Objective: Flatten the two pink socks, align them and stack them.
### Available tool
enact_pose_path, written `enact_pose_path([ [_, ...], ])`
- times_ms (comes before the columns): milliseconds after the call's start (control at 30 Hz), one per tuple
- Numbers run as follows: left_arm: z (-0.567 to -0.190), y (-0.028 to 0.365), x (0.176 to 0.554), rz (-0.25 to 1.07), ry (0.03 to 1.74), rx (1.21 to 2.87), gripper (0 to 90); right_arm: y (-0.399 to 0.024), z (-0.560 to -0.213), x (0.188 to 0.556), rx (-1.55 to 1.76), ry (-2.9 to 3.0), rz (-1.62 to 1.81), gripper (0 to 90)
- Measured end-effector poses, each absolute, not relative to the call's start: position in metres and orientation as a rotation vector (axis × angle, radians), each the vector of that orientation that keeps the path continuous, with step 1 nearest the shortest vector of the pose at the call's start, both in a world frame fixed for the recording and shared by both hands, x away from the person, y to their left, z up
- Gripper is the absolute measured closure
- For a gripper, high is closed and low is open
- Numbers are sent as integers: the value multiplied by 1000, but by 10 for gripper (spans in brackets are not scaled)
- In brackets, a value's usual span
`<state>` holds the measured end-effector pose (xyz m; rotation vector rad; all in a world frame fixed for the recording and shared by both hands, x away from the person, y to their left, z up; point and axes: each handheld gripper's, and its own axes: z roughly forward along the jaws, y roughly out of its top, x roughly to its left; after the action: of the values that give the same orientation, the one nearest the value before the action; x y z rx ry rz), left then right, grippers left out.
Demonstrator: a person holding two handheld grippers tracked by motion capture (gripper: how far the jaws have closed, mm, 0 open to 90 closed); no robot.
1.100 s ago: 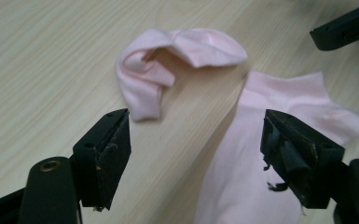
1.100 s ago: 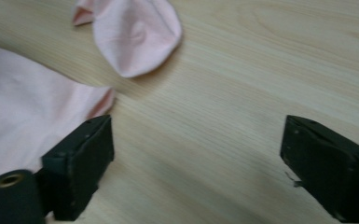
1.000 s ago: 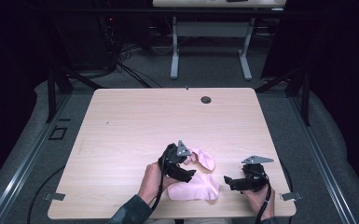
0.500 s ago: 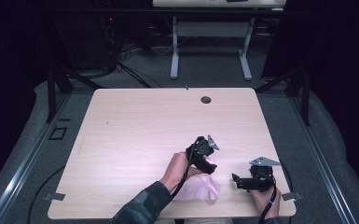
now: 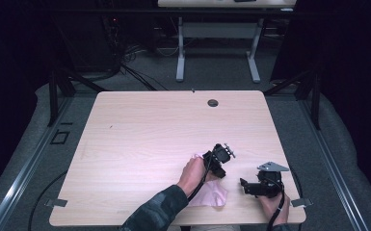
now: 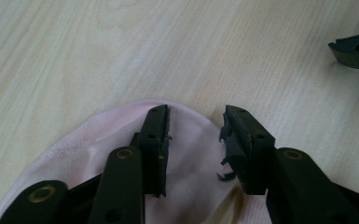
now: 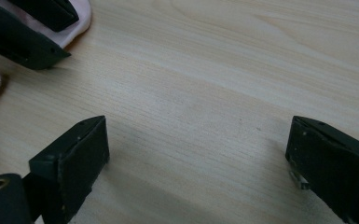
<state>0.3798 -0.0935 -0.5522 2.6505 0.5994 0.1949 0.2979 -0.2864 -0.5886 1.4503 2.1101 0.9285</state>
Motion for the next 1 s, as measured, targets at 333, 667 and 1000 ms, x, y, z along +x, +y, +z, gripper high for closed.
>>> enact_pose_path([
  [333,-552,-88,384,203,616,2640,839,-286,-589,298,1448,2103,923,63],
  [667,-540,-83,380,203,587,2590,863,-288,-588,298,1461,2106,941,65],
  [1000,-505,-61,378,225,578,2491,869,-292,-585,301,1514,2111,1016,72],
])
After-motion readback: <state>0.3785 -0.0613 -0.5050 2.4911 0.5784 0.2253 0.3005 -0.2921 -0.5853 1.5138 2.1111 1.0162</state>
